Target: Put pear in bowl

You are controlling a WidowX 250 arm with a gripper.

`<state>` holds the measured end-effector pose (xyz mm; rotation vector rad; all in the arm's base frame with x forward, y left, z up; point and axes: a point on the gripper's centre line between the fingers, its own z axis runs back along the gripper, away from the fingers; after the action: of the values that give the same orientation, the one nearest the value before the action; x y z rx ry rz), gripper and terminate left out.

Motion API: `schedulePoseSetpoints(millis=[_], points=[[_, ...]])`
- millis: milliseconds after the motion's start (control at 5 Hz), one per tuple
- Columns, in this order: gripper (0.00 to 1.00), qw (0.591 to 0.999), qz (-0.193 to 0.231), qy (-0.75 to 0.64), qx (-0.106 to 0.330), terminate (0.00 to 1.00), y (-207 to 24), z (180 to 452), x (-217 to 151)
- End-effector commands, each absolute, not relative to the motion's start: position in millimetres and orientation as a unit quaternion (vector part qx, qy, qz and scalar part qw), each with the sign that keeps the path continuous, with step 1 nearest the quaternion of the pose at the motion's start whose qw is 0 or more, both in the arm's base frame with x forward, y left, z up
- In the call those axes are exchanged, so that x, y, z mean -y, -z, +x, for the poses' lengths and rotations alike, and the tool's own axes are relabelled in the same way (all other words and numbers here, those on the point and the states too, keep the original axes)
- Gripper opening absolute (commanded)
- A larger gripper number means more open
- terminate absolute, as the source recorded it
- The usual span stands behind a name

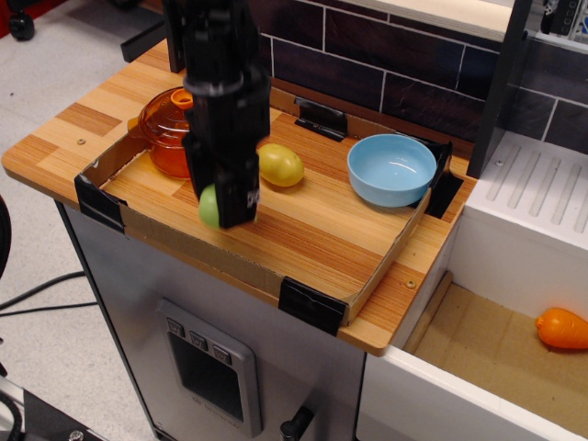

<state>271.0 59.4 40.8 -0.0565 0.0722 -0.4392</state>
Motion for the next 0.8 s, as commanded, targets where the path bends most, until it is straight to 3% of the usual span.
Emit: schedulePoseSetpoints(millis=[0,200,600], points=[[0.00,0.987,-0.053,0.149,0.016,0.00,-114,314,-36],[0.00,0.990,-0.056,0.128,0.031,0.00,-120,337,-23],[0.00,0.991,-0.048,0.102,0.066,0.00,-98,374,3]])
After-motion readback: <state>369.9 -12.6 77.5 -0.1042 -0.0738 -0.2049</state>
